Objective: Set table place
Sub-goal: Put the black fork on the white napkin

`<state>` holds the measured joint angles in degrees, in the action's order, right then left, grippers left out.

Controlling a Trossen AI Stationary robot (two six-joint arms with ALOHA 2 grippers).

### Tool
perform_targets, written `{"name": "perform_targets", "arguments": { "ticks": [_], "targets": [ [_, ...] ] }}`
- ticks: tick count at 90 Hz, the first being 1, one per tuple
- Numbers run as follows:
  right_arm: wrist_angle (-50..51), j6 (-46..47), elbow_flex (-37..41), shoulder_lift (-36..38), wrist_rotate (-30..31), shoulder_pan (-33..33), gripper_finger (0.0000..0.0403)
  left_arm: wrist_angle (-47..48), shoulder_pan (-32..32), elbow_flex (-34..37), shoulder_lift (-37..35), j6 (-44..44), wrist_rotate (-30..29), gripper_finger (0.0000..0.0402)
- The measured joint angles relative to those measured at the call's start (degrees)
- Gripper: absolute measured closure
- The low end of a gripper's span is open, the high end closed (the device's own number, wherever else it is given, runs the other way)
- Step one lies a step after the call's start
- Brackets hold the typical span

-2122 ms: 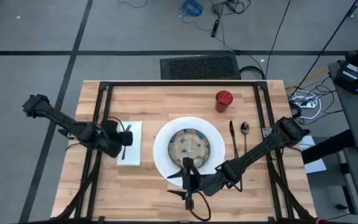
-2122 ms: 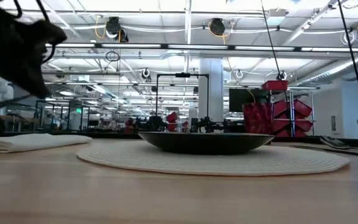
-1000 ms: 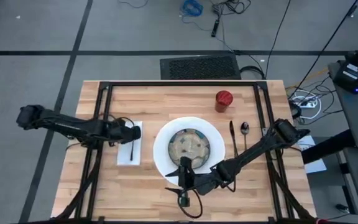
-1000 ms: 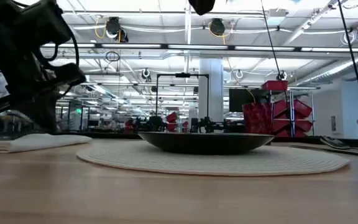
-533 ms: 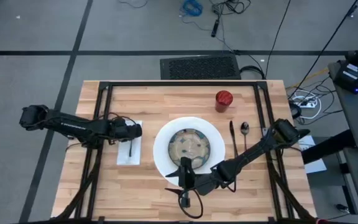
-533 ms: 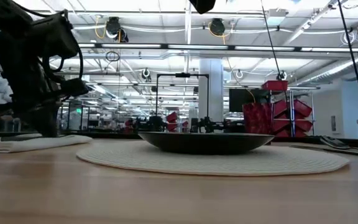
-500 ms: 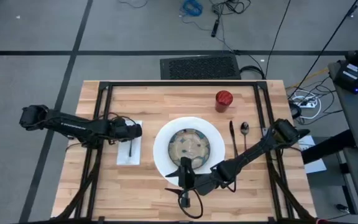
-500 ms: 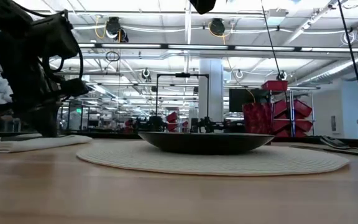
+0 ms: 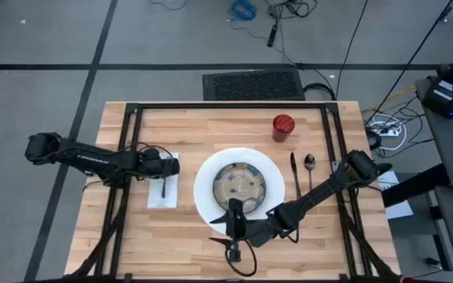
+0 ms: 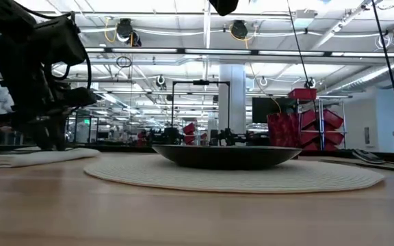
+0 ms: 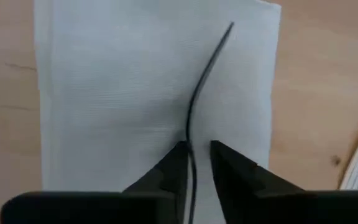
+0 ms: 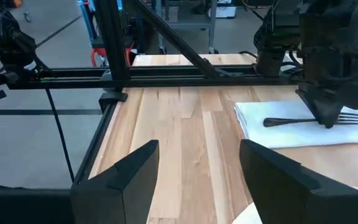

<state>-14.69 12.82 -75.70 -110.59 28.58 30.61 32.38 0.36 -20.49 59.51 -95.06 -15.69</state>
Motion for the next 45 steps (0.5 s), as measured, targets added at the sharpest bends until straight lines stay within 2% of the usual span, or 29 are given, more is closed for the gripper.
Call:
{"name": "perform_targets", "arguments": {
  "ticks": [11, 45],
  "targets": [
    [0.0, 0.0, 0.0, 0.0, 0.0, 0.0, 0.0193, 0.0, 0.0, 0.0, 0.0, 0.0, -0.1, 0.031],
    [0.1, 0.0, 0.0, 0.0, 0.0, 0.0, 0.0193, 0.0, 0.0, -0.1, 0.0, 2.4, -0.2, 0.0308]
  ]
}}
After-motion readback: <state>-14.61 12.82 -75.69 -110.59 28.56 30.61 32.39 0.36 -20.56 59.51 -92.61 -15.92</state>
